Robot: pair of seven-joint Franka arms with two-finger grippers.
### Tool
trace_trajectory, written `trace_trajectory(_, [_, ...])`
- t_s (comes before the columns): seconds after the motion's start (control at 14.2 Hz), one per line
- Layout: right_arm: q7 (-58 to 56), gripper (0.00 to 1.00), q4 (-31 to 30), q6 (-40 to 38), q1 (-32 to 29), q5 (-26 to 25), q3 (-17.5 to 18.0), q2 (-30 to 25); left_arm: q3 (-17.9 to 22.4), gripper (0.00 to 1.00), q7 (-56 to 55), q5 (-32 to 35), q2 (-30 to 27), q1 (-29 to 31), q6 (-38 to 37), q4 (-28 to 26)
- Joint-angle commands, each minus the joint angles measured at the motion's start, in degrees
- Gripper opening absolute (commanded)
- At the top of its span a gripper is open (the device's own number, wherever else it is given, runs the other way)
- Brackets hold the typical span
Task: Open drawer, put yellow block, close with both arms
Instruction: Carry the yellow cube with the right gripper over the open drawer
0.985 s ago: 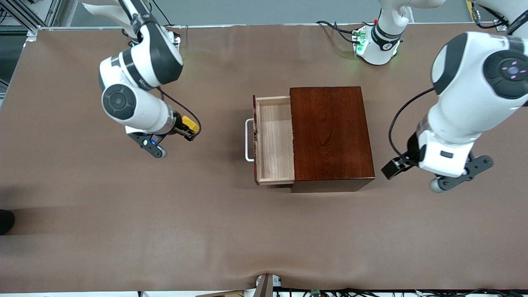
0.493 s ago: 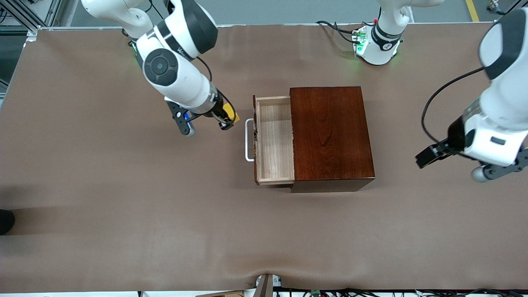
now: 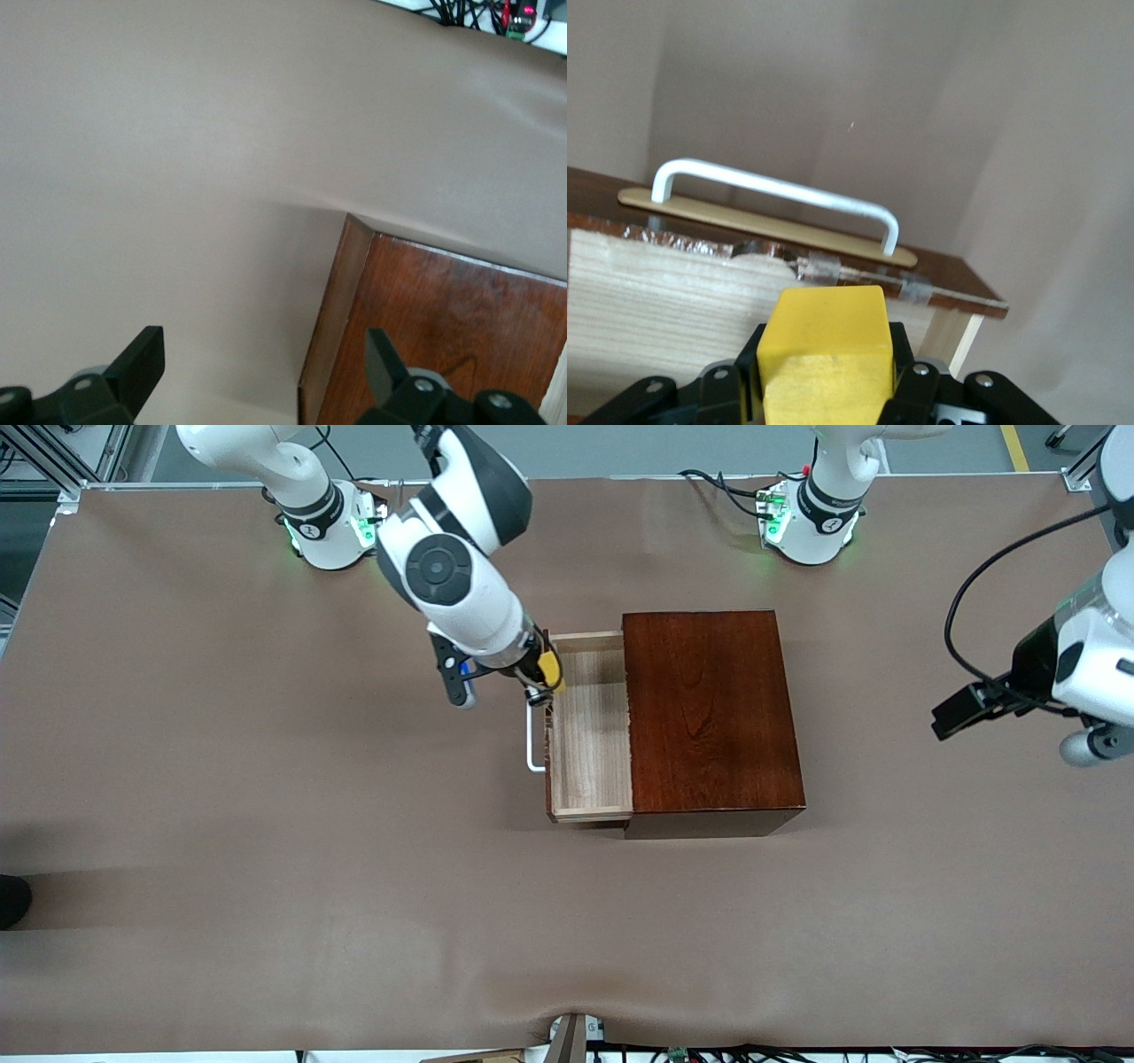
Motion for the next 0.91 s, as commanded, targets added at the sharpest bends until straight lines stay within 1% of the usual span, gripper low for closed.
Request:
trace_trajectory(0.0, [3.02, 0.0, 4.84, -0.81, 0.94, 0.37, -0.82, 3.08, 1.35, 1.0, 5.08, -1.68, -8.01, 0.48, 0.11, -9.02])
trace_trajectory(0.14, [3.9, 0.0, 6.17, 0.24, 2.08, 0.02, -0.9, 5.02, 2.15, 1.0, 9.03, -1.94, -11.01, 0.48, 0.11, -12.02])
trace_trajectory(0.21, [3.99, 0.0, 6.08, 1.55, 2.43, 0.01, -0.99, 5.29, 2.85, 1.0, 10.53, -2.38, -11.54, 0.48, 0.02, -12.64])
trace_trajectory(0.42, [3.99, 0.0, 6.17, 4.1, 2.7, 0.01, -0.99, 6.87, 2.94, 1.0, 14.49, -2.64, -12.16, 0.48, -1.99, -12.48])
trace_trajectory(0.49, [3.99, 0.0, 6.08, 4.98, 3.31, -0.42, -0.99, 7.48, 2.94, 1.0, 15.54, -2.64, -12.69, 0.48, -2.53, -12.47])
trace_trajectory(0.63, [3.99, 0.0, 5.99, 5.26, 4.02, -3.14, -0.99, 8.19, 2.51, 1.0, 17.48, -2.82, -13.04, 1.62, -3.58, -12.47])
trace_trajectory(0.84, [4.34, 0.0, 5.9, 5.52, 4.02, -3.68, -1.08, 9.24, 2.42, 1.0, 18.02, -3.17, -12.43, 1.71, -3.85, -12.39])
